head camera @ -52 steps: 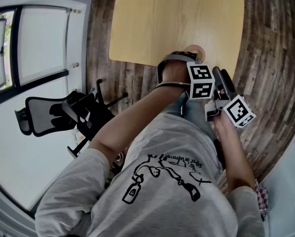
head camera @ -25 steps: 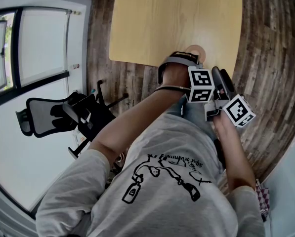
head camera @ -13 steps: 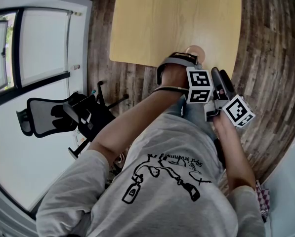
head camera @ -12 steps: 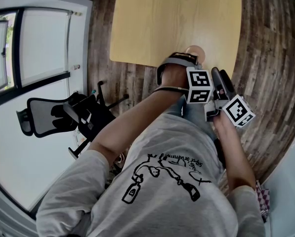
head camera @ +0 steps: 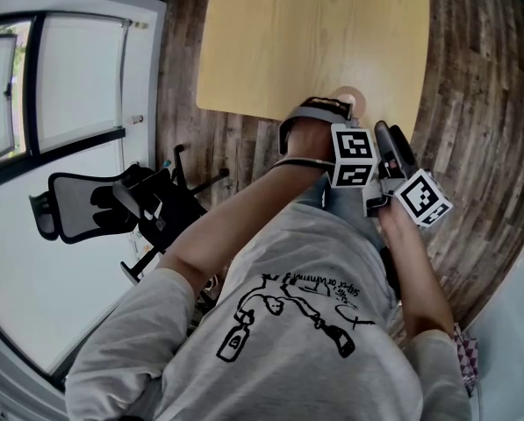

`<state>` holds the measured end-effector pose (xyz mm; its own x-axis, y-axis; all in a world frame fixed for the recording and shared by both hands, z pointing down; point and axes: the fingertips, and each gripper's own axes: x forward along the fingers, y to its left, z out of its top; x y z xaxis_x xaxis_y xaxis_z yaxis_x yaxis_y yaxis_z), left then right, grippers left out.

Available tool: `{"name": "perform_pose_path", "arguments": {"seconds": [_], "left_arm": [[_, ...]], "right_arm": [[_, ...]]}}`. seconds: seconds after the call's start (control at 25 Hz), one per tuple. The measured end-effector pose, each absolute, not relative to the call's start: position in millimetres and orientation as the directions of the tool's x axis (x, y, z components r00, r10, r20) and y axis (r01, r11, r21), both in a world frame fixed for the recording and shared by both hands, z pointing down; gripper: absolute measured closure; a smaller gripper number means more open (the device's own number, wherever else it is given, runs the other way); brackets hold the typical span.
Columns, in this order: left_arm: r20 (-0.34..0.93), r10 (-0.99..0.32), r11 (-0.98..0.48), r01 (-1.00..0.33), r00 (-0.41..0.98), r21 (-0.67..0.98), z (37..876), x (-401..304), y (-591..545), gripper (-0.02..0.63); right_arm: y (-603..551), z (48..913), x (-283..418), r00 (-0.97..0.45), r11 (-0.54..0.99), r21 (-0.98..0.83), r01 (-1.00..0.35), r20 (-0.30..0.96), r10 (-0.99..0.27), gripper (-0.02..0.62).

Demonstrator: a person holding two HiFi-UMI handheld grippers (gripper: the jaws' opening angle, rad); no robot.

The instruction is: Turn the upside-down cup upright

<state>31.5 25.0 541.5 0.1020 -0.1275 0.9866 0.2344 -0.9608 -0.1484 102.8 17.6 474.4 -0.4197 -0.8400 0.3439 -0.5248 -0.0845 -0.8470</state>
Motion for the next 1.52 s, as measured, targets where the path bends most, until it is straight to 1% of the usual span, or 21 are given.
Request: {"name": "perform_pose_path", "arguments": {"seconds": [0.24, 0.48, 0.56, 0.76, 0.88, 1.0, 1.12, 1.2, 1.36, 1.52], "left_arm": [[0.985, -0.127, -0.967, 0.204, 0.12, -0.15, 530.9, 28.0, 25.7, 0.566], [0.972, -0.119, -0.982, 0.118, 0.201, -0.144, 506.0, 23.1, 30.2, 0.566], [0.965, -0.133, -0.983, 0.097, 0.225, -0.158, 499.6, 20.0, 28.3, 0.566], [0.935, -0.154, -0.987, -0.011, 0.32, -0.159, 475.8, 16.8, 25.8, 0.566], [0.904, -0.161, -0.987, -0.091, 0.397, -0.135, 456.6, 16.6, 25.7, 0.566], [0.845, -0.147, -0.978, -0.206, 0.515, -0.044, 433.4, 20.0, 26.9, 0.566], [0.743, -0.132, -0.936, -0.328, 0.656, 0.124, 406.6, 25.5, 25.7, 0.571], [0.666, -0.138, -0.89, -0.386, 0.733, 0.241, 389.6, 27.8, 22.6, 0.58], [0.556, -0.177, -0.815, -0.437, 0.812, 0.379, 363.9, 28.9, 14.1, 0.595], [0.457, -0.212, -0.767, -0.436, 0.864, 0.47, 340.4, 31.7, 5.9, 0.597]], "right_arm": [[17.2, 469.2, 101.0, -0.422, -0.077, -0.847, -0.526, 0.339, -0.841, 0.29], [14.6, 465.9, 101.2, -0.428, -0.069, -0.842, -0.535, 0.34, -0.838, 0.29], [12.8, 463.2, 100.2, -0.43, -0.057, -0.831, -0.553, 0.343, -0.835, 0.301], [7.0, 449.3, 96.9, -0.434, -0.003, -0.801, -0.599, 0.327, -0.84, 0.412], [4.3, 440.8, 94.1, -0.435, 0.013, -0.784, -0.621, 0.33, -0.838, 0.451], [1.6, 428.9, 90.4, -0.445, 0.047, -0.768, -0.639, 0.319, -0.837, 0.476], [-3.5, 407.8, 85.5, -0.457, 0.094, -0.74, -0.665, 0.304, -0.836, 0.494], [-6.4, 393.2, 81.1, -0.466, 0.131, -0.715, -0.687, 0.295, -0.834, 0.506], [-7.8, 372.2, 74.5, -0.477, 0.172, -0.669, -0.723, 0.304, -0.825, 0.52], [-7.5, 357.0, 71.3, -0.479, 0.19, -0.64, -0.745, 0.316, -0.819, 0.532]]}}
